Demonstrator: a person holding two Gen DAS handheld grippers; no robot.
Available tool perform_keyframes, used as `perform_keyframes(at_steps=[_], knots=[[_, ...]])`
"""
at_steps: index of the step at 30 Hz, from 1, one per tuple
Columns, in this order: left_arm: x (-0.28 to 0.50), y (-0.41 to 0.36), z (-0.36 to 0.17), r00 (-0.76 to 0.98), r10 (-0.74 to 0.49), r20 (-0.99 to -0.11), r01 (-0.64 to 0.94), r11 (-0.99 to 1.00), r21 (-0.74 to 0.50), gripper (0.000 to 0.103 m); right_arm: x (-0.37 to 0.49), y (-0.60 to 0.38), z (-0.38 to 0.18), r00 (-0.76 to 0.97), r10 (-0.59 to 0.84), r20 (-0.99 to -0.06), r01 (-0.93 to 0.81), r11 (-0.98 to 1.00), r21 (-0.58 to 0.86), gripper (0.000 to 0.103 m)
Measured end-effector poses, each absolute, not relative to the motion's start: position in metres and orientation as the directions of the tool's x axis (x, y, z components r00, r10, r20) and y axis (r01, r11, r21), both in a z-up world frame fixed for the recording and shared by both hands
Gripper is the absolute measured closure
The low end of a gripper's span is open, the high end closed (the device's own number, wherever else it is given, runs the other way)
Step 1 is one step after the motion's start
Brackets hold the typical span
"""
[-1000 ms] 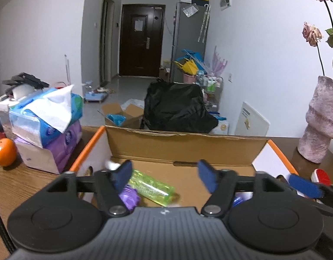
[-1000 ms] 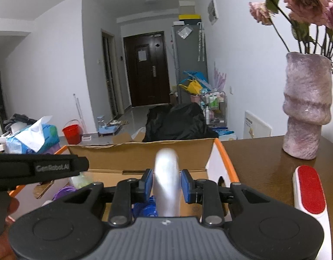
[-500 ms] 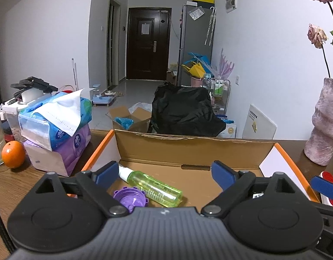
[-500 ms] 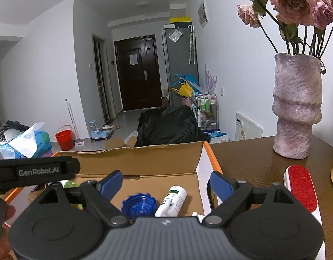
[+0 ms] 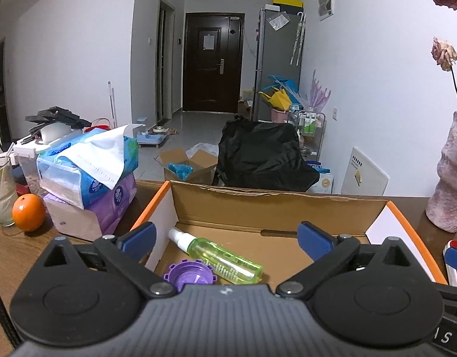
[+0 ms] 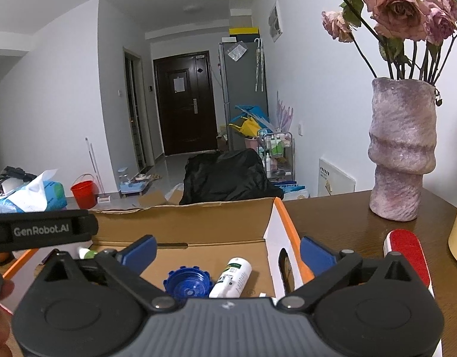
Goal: Organize rigid objects
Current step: 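Lift both open tools out of the box back toward the table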
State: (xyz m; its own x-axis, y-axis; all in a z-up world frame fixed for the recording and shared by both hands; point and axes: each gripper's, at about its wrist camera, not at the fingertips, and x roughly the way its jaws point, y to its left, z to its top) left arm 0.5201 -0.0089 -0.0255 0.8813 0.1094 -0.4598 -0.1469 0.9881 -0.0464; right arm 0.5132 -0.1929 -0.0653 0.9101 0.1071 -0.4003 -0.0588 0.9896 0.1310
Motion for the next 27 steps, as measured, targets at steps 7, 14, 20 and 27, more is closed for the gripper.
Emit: perform_keyframes(at_steps=[7,14,20,27], knots=[[0.518,-0.008,-0.025,0.879,0.118,-0.461,-0.157,0.986,-0.046,0.0,0.513,-0.193,-0.065,0.911,0.101,-0.4,-0.052,0.99,0.132,0.0],[0.512,-0.008,-0.022,0.882,0.121,-0.455,-0.159,0.986,-0.047,0.0,0.509,-0.192,-0.063,0.909,0.106,-0.403,-0.059,0.99,0.126,0.0],[0.503,-0.007,-0.019,0.885,0.113,-0.451,-0.152,0.987,-0.052,0.0,0.502,-0.193,-0.06,0.911,0.108,-0.398,-0.065,0.99,0.121,0.0],[0.488,-0.005,-0.016,0.89,0.121,-0.439,-0.156,0.987,-0.043,0.0,0.487,-0.196,-0.057,0.911,0.106,-0.399,-0.068,0.992,0.11,0.0]])
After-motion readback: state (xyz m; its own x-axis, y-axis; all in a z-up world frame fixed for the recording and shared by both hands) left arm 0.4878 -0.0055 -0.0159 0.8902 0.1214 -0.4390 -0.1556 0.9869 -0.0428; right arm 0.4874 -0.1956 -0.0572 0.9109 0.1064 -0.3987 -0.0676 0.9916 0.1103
